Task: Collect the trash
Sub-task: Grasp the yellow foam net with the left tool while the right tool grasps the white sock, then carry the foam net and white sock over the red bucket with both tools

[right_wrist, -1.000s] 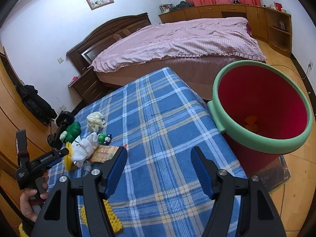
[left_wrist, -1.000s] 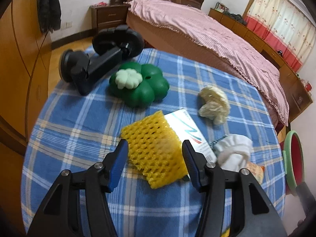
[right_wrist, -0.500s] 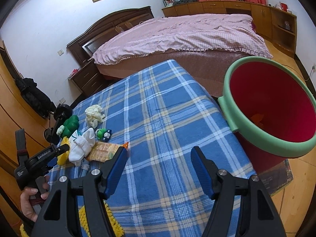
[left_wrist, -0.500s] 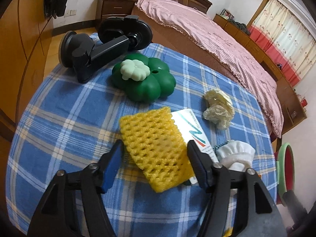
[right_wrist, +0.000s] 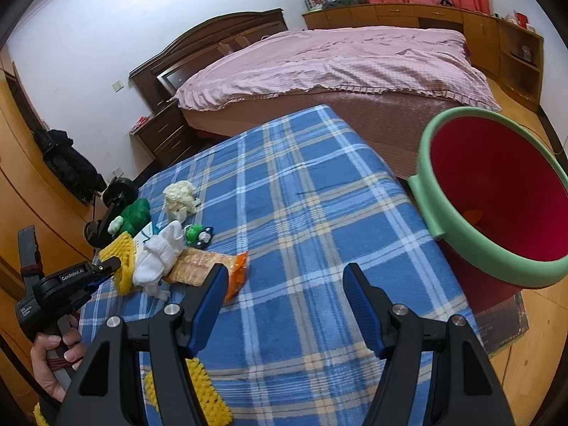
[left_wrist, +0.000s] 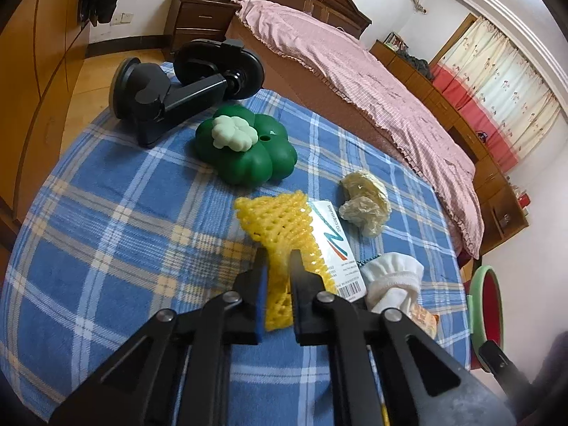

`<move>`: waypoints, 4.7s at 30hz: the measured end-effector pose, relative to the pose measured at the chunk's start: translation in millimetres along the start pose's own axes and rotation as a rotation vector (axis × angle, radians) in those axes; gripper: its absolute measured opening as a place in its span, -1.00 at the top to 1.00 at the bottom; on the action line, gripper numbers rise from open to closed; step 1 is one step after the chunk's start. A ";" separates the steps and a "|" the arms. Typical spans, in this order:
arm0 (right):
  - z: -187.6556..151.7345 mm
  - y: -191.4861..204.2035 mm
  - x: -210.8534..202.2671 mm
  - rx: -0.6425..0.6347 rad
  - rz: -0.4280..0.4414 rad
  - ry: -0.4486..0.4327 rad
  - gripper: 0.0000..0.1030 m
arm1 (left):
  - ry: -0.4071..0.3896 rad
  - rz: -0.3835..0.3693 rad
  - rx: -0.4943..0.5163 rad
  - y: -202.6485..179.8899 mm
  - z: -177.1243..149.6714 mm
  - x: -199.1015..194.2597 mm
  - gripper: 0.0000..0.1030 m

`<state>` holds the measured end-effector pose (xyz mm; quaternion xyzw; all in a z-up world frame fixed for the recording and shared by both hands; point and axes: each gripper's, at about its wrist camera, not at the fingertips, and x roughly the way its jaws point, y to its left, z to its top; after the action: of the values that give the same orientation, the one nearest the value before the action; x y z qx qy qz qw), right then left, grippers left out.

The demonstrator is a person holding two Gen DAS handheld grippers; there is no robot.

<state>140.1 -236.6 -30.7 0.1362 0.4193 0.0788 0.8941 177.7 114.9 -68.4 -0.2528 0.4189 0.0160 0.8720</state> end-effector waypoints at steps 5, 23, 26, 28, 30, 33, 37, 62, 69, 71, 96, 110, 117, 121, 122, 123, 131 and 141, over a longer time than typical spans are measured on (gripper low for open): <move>0.3 15.6 4.9 -0.034 0.027 0.010 -0.35 | -0.023 -0.019 -0.006 3.7 -2.5 -16.6 0.84; -0.6 103.2 41.7 -0.160 0.144 0.067 -0.35 | -0.104 0.094 0.027 33.3 -16.9 -56.9 0.84; -1.9 115.2 51.8 -0.173 0.156 0.084 -0.35 | -0.113 0.099 0.031 37.3 -19.0 -60.6 0.84; -1.9 120.5 58.1 -0.177 0.157 0.093 -0.35 | -0.119 0.097 0.030 39.4 -20.0 -62.7 0.84; -2.1 126.2 65.6 -0.183 0.153 0.106 -0.35 | -0.124 0.090 0.027 41.8 -20.3 -63.3 0.84; -3.0 132.3 75.4 -0.186 0.145 0.120 -0.35 | -0.122 0.080 0.020 44.8 -21.0 -62.8 0.84; -4.8 134.3 84.8 -0.183 0.138 0.144 -0.22 | -0.118 0.071 0.013 47.5 -21.8 -61.5 0.84; -11.9 119.8 62.6 -0.179 0.192 0.124 0.70 | -0.130 0.021 0.011 35.1 -28.0 -73.6 0.84; -9.8 113.0 35.7 -0.170 0.222 0.081 0.70 | -0.143 -0.001 0.028 21.2 -30.8 -84.9 0.84; -9.9 111.0 29.5 -0.169 0.227 0.071 0.70 | -0.147 -0.010 0.034 16.8 -32.0 -88.0 0.84; -10.6 59.6 -40.8 -0.091 0.240 -0.039 0.70 | -0.149 -0.127 0.159 -55.7 -46.6 -114.7 0.84; -6.0 14.3 -66.8 -0.010 0.204 -0.104 0.70 | -0.114 -0.197 0.260 -108.9 -55.6 -113.5 0.85; -3.1 -17.5 -79.7 0.049 0.179 -0.144 0.70 | -0.102 -0.222 0.326 -144.7 -63.0 -110.5 0.84; -2.6 -39.0 -85.4 0.084 0.156 -0.157 0.70 | -0.088 -0.241 0.361 -166.3 -68.1 -103.7 0.85; -2.5 -45.1 -86.5 0.095 0.148 -0.160 0.70 | -0.082 -0.247 0.371 -172.8 -69.7 -101.1 0.85; -2.5 -51.2 -87.8 0.104 0.141 -0.163 0.70 | -0.075 -0.251 0.382 -179.6 -71.4 -98.2 0.85; -0.2 -100.8 -97.0 0.192 0.082 -0.195 0.70 | -0.026 -0.289 0.452 -225.8 -82.2 -73.5 0.85; -1.4 -160.6 -98.4 0.300 0.012 -0.211 0.70 | 0.038 -0.342 0.531 -286.7 -100.1 -35.9 0.85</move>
<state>80.7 -414.1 -9.6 0.2780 0.3296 0.0058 0.9022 150.8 -173.8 28.4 -0.0832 0.3760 -0.2457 0.8896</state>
